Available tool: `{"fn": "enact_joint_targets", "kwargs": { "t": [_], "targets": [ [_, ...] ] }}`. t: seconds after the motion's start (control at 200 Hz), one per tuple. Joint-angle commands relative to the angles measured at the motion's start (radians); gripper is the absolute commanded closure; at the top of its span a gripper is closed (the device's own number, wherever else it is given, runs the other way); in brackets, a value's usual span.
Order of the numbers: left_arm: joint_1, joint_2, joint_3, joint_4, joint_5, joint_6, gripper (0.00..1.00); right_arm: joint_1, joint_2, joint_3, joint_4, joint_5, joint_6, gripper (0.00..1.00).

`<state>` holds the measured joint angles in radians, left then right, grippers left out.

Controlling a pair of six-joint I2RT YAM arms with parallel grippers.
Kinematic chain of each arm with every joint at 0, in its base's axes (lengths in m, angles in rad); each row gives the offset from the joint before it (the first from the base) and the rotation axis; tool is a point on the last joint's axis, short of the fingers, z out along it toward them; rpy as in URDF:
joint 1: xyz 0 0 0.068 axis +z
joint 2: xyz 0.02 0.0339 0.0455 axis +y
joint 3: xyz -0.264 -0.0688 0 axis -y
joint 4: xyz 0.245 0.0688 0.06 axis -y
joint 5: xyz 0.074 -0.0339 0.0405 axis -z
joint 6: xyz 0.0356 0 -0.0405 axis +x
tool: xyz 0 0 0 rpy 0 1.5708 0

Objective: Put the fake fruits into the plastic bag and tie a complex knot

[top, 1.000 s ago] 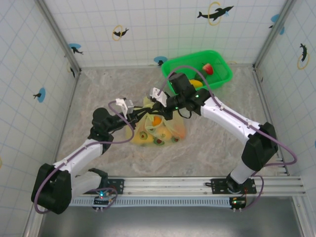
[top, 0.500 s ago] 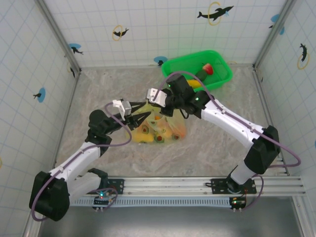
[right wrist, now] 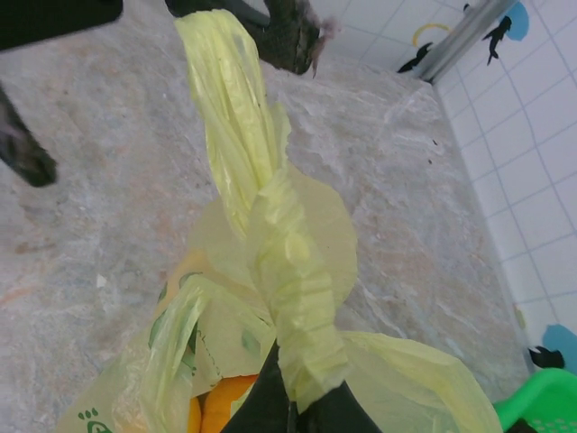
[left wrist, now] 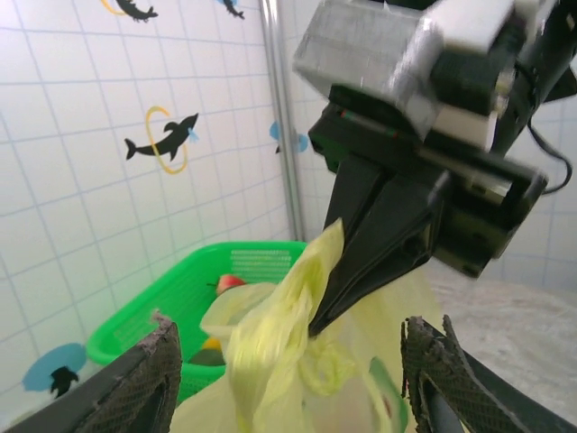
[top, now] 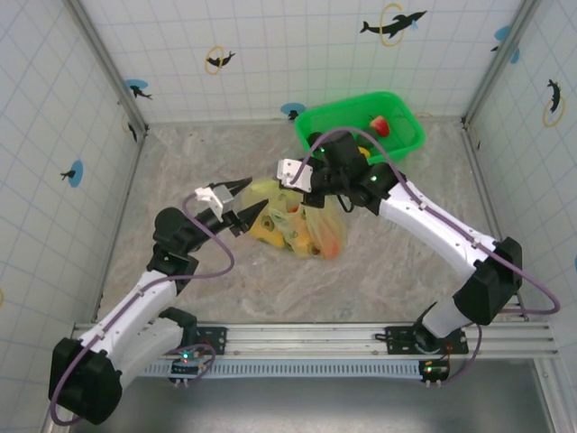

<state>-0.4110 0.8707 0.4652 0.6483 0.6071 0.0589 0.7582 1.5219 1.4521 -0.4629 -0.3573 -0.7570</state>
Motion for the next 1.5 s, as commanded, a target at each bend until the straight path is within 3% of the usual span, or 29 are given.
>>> {"fn": "enact_joint_targets", "kwargs": {
  "t": [0.0, 0.145, 0.34, 0.52, 0.621, 0.711, 0.771, 0.921, 1.031, 1.496],
  "targets": [
    [-0.007, 0.009, -0.022, -0.060, -0.073, 0.089, 0.34, -0.036, -0.063, -0.041, 0.053, -0.189, 0.024, 0.99],
    [-0.006, 0.041, -0.041, -0.033, -0.080, 0.116, 0.32, -0.069, -0.086, -0.070, 0.062, -0.290, 0.026, 0.99],
    [-0.006, 0.167, 0.037, -0.044, 0.166, 0.099, 0.29, -0.074, -0.078, -0.076, 0.055, -0.359, 0.022, 0.99],
    [-0.007, 0.269, 0.086, 0.033, 0.266, -0.001, 0.38, -0.073, -0.059, -0.079, 0.054, -0.385, 0.027, 1.00],
    [-0.007, 0.298, 0.087, 0.097, 0.294, -0.064, 0.50, -0.070, -0.049, -0.084, 0.051, -0.385, 0.028, 1.00],
    [-0.006, 0.309, 0.087, 0.119, 0.303, -0.088, 0.76, -0.067, -0.043, -0.084, 0.041, -0.368, 0.021, 1.00],
    [-0.006, 0.297, 0.082, 0.104, 0.277, -0.075, 1.00, -0.065, -0.043, -0.083, 0.031, -0.343, 0.016, 1.00],
    [-0.006, 0.202, 0.039, 0.015, 0.075, 0.016, 1.00, -0.065, -0.057, -0.085, 0.010, -0.216, -0.020, 1.00],
    [-0.006, 0.149, 0.017, 0.001, -0.002, 0.029, 1.00, -0.065, -0.072, -0.095, 0.018, -0.137, -0.036, 0.98],
    [-0.006, 0.118, 0.016, -0.056, -0.053, 0.049, 1.00, -0.072, -0.112, -0.111, 0.062, 0.016, -0.047, 0.87]
  ]
}}
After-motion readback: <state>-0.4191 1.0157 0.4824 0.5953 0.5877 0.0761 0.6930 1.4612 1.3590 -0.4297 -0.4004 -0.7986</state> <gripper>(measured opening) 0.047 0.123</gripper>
